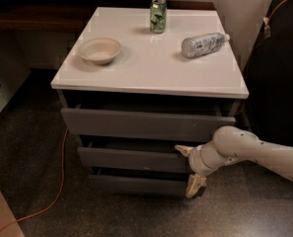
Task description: Open middle drawer
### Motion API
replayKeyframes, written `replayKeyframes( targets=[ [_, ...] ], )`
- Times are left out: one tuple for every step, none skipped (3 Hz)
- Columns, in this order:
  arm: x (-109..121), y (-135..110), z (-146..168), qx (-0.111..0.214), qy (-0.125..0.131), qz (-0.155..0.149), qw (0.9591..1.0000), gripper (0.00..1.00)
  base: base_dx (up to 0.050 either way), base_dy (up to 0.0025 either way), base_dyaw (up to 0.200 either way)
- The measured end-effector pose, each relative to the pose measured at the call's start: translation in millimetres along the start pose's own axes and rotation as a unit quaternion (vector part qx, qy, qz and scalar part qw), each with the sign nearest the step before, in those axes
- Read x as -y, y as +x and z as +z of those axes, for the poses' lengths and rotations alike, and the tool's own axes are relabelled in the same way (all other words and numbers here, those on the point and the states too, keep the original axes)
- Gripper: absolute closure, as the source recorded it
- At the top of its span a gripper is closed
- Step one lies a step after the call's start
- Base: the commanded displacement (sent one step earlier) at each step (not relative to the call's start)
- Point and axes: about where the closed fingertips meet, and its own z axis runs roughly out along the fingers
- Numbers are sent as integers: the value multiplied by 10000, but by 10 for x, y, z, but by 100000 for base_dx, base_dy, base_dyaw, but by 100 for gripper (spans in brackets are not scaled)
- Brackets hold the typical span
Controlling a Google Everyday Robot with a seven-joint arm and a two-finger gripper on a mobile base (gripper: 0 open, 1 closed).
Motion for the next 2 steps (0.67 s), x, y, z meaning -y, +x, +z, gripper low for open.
replayKeyframes(
  targets=[
    [-17, 101, 185, -192, 80, -80, 9998, 0, 0, 0, 0],
    [49, 204, 374, -403, 339, -150, 9985, 0, 0, 0, 0]
  ],
)
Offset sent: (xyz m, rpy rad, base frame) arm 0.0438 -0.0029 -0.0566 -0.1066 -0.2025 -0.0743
